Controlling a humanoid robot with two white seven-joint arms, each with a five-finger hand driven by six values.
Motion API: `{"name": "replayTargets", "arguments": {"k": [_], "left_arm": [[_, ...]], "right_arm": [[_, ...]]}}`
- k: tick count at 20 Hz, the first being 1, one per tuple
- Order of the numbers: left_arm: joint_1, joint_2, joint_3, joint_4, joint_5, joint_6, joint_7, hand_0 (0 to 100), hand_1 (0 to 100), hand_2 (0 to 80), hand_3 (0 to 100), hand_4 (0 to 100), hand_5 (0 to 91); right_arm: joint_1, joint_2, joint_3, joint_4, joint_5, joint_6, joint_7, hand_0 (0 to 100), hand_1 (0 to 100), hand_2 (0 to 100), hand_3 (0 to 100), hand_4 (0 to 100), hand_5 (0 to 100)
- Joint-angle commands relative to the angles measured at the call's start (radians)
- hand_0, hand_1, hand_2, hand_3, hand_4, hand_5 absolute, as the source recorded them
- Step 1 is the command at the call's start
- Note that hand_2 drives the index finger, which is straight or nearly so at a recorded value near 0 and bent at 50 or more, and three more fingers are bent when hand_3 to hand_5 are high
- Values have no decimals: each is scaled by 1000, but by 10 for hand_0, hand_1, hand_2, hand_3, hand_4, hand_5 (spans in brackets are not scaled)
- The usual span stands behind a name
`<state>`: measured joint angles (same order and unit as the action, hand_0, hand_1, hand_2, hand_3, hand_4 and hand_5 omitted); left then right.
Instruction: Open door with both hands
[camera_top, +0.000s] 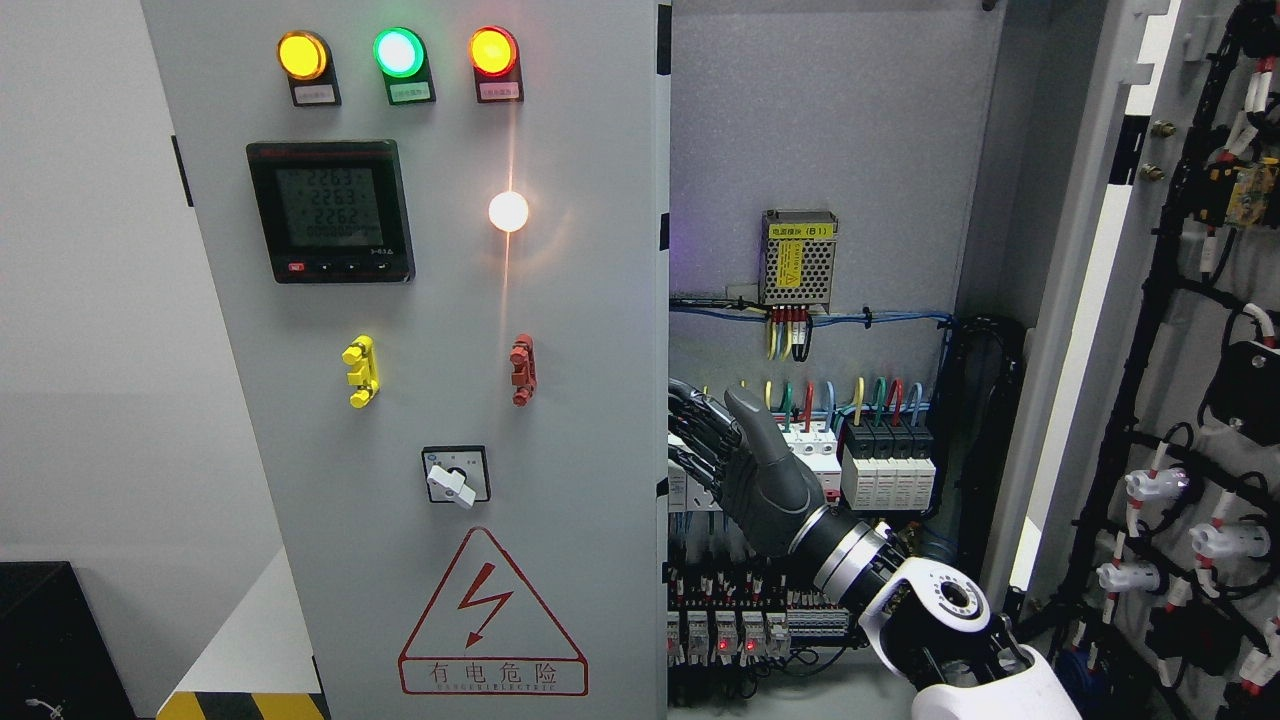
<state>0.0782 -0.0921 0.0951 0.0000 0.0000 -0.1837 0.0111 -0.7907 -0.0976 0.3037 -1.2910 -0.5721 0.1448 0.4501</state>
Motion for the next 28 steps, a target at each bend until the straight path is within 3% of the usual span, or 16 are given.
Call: {"name": "replayTargets", "arguments": {"k": [1, 4, 7, 23, 26, 28], "left_arm": [[0, 0, 0, -18, -31, 0, 0, 0, 0, 0, 0, 0, 0], [0, 0, 0, -18, -31, 0, 0, 0, 0, 0, 0, 0, 0], [0, 0, 0, -18, -31, 0, 0, 0, 0, 0, 0, 0, 0], [0, 0, 0, -18, -31, 0, 0, 0, 0, 0, 0, 0, 0], [0, 0, 0, -18, -31, 0, 0, 0, 0, 0, 0, 0, 0], [0, 0, 0, -18, -31, 0, 0, 0, 0, 0, 0, 0, 0]], "right_arm": [[-7, 1, -3, 7, 0, -1, 1, 191, 0, 0, 0, 0, 0], [-8, 1, -8, 7, 0, 1, 2, 191, 0, 0, 0, 0, 0], [-7, 1, -6, 4, 0, 1, 44, 191, 0, 0, 0, 0, 0], [-30, 1, -6, 7, 0, 44, 53, 191, 0, 0, 0, 0, 0], [-30, 1, -6, 7, 0, 44, 85, 191, 0, 0, 0, 0, 0], [-28, 3, -6, 6, 0, 45, 85, 191, 0, 0, 0, 0, 0]]}}
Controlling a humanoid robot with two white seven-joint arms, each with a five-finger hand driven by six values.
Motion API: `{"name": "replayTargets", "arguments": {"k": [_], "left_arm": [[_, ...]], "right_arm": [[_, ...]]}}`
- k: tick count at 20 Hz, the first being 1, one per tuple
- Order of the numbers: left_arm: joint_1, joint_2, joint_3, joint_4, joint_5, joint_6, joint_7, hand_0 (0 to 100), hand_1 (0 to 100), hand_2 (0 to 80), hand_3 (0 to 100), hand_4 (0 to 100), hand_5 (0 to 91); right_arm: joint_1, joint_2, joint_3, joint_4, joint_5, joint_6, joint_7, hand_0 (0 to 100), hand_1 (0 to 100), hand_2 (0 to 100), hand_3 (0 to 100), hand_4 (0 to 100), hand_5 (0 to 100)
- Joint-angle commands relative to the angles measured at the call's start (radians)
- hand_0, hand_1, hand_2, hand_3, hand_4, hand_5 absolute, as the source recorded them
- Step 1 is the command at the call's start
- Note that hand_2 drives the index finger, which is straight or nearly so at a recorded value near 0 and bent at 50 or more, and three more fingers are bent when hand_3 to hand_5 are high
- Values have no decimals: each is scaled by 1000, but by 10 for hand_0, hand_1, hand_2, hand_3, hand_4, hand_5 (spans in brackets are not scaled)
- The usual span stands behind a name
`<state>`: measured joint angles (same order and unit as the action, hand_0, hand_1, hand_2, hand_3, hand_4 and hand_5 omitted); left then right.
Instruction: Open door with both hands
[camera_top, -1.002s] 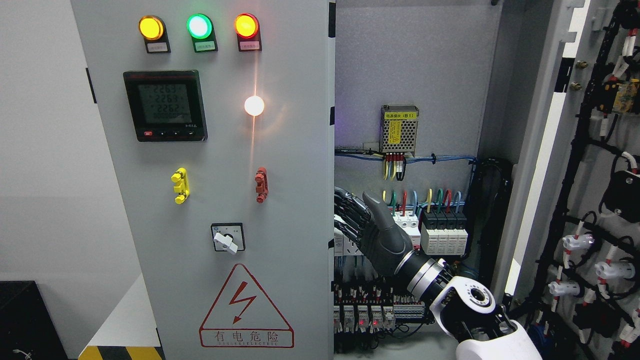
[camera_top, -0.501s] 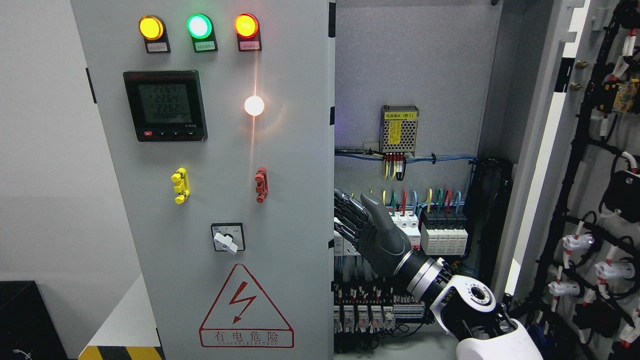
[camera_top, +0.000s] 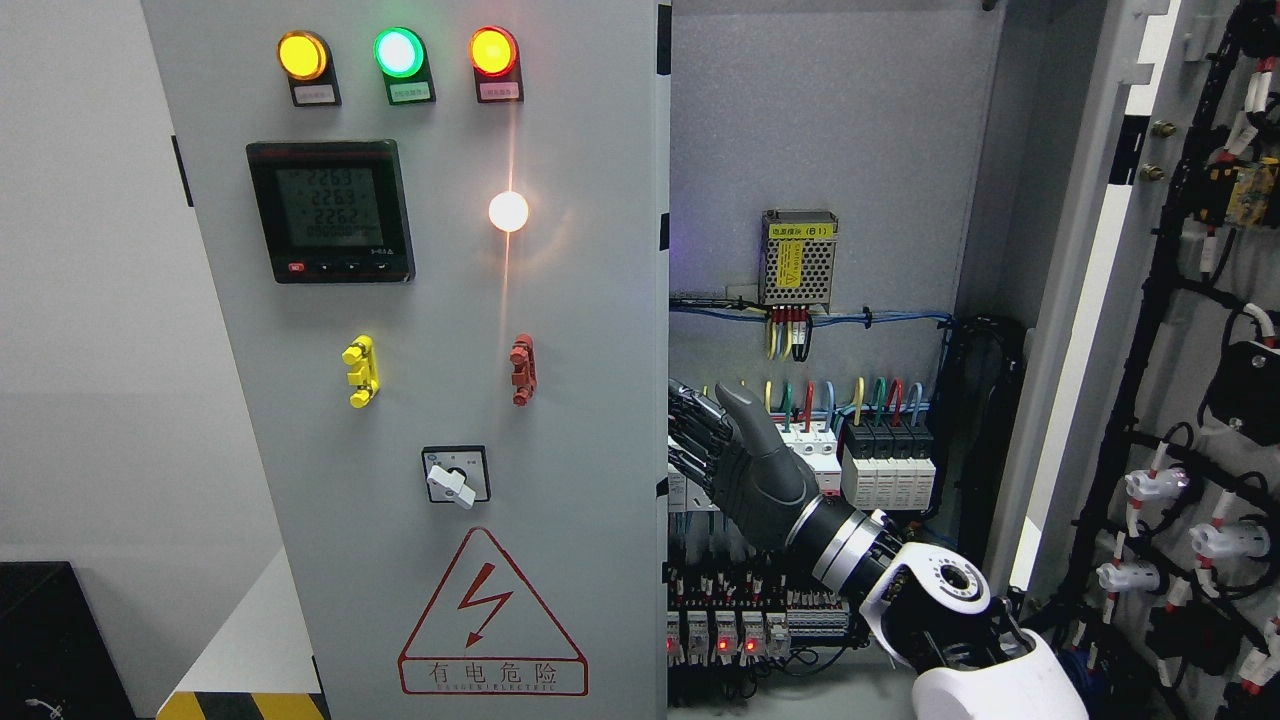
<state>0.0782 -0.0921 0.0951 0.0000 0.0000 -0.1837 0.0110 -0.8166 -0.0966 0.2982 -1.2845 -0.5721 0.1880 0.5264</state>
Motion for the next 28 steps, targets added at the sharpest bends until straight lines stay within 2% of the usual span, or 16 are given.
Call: {"name": "replayTargets", "arguments": {"k": [1, 6, 9, 28], "left_arm": [[-1, 0, 0, -18, -31, 0, 0, 0, 0, 0, 0, 0, 0], [0, 0, 0, -18, -31, 0, 0, 0, 0, 0, 0, 0, 0], [0, 0, 0, -18, -31, 0, 0, 0, 0, 0, 0, 0, 0], [0, 0, 0, -18, -31, 0, 0, 0, 0, 0, 0, 0, 0]], "right_arm": [[-3, 1, -1, -1, 1, 2, 10, 191, 0, 0, 0, 0, 0], [-4, 0, -1, -1, 0, 24, 17, 191, 0, 0, 0, 0, 0], [-4, 0, -1, -1, 0, 27, 47, 191, 0, 0, 0, 0, 0], [-4, 3, 4, -1, 3, 19, 53, 190, 0, 0, 0, 0, 0]]}}
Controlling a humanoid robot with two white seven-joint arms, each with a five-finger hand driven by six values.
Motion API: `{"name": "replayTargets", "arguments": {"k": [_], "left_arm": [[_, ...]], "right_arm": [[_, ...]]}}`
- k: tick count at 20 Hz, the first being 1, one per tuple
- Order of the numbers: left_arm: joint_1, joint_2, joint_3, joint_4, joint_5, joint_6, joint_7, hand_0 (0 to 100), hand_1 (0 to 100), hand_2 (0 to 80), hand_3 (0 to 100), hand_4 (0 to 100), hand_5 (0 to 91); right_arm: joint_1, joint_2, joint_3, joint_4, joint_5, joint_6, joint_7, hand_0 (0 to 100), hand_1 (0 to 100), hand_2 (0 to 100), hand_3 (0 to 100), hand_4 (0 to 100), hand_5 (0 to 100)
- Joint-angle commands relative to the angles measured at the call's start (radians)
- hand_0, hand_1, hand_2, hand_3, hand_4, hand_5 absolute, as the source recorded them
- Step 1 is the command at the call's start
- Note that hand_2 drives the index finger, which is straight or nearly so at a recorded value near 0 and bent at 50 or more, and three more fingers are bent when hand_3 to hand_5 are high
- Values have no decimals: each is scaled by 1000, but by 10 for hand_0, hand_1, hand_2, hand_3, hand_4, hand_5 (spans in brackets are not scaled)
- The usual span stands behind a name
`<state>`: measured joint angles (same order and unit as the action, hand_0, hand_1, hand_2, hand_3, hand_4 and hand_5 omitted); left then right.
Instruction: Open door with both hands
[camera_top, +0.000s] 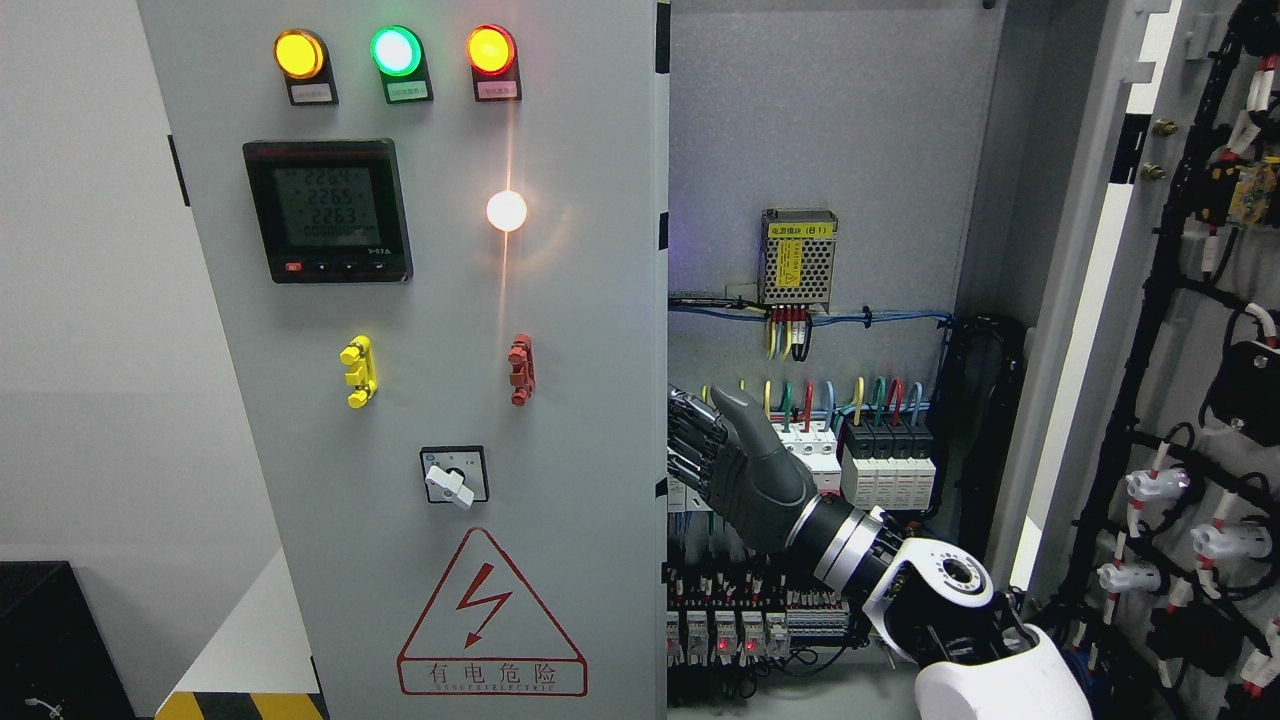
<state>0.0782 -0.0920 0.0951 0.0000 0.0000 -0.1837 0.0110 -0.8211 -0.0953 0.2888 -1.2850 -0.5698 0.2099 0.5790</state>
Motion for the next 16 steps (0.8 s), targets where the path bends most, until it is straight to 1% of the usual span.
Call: {"name": "replayTargets", "arguments": {"k": [1, 4, 5, 7, 12, 16], "left_arm": [[0, 0, 0, -18, -31, 0, 0, 0, 0, 0, 0, 0, 0], [0, 0, 0, -18, -31, 0, 0, 0, 0, 0, 0, 0, 0], [0, 0, 0, -18, -31, 0, 0, 0, 0, 0, 0, 0, 0], [0, 0, 0, -18, -31, 0, 0, 0, 0, 0, 0, 0, 0], [0, 0, 0, -18, -31, 0, 0, 0, 0, 0, 0, 0, 0], [0, 0, 0, -18, -31, 0, 0, 0, 0, 0, 0, 0, 0]], "right_arm": [[0, 2, 13, -1, 1, -3, 2, 190, 0, 0, 0, 0, 0], [-1, 3, 15, 7, 2, -3, 2, 190, 0, 0, 0, 0, 0], [0, 5, 15, 7, 2, -4, 10, 190, 0, 0, 0, 0, 0], [0, 5, 13, 7, 2, -3, 45, 190, 0, 0, 0, 0, 0], [0, -1, 10, 4, 2, 3, 51, 190, 0, 0, 0, 0, 0], [0, 0, 10, 1, 2, 3, 51, 191, 0, 0, 0, 0, 0]]}}
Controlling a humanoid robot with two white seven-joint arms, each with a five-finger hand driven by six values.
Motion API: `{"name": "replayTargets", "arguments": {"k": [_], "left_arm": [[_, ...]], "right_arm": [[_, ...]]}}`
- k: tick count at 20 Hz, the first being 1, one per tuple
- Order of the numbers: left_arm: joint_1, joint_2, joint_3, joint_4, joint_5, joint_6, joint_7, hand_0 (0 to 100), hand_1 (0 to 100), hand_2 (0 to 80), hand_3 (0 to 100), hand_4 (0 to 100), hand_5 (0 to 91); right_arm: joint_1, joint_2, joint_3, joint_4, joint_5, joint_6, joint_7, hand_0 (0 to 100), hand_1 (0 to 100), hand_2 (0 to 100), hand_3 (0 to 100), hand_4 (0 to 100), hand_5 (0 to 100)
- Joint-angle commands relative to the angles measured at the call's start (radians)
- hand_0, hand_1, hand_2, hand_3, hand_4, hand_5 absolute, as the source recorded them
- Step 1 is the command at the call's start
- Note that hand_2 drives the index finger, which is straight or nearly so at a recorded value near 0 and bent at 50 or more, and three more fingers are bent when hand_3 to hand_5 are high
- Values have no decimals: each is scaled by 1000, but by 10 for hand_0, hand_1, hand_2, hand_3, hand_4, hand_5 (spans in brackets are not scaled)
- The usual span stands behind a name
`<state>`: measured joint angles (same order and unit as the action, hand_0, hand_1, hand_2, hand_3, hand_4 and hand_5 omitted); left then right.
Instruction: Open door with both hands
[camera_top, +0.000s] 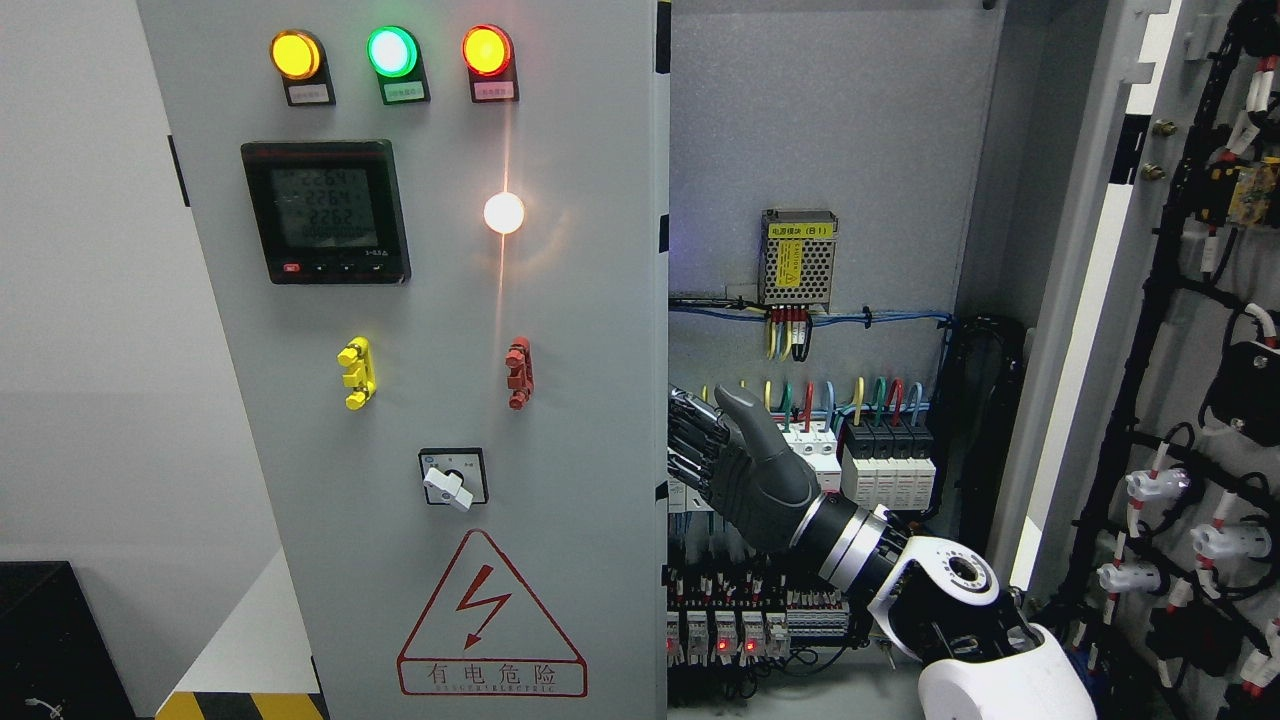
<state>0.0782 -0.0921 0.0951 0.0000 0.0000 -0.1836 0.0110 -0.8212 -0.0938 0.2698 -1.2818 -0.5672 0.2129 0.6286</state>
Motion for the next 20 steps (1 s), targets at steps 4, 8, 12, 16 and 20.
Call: {"name": "replayTargets", "arguments": {"k": [4, 8, 12, 16, 20], "left_arm": [[0, 0, 0, -18, -31, 0, 0, 0, 0, 0, 0, 0, 0], [0, 0, 0, -18, -31, 0, 0, 0, 0, 0, 0, 0, 0], [0, 0, 0, -18, -31, 0, 0, 0, 0, 0, 0, 0, 0], [0, 0, 0, -18, -31, 0, 0, 0, 0, 0, 0, 0, 0], [0, 0, 0, -18, -31, 0, 0, 0, 0, 0, 0, 0, 0]], "right_arm": [[-7, 0, 28, 5, 1, 0, 0, 190, 0, 0, 0, 0, 0], [-21, 0, 28, 25, 1, 0, 0, 191, 0, 0, 0, 0, 0], [-27, 0, 28, 35, 0, 2, 2, 191, 0, 0, 0, 0, 0], [-27, 2, 29, 33, 0, 2, 5, 191, 0, 0, 0, 0, 0], [-27, -1, 29, 33, -2, 2, 25, 191, 0, 0, 0, 0, 0]]}}
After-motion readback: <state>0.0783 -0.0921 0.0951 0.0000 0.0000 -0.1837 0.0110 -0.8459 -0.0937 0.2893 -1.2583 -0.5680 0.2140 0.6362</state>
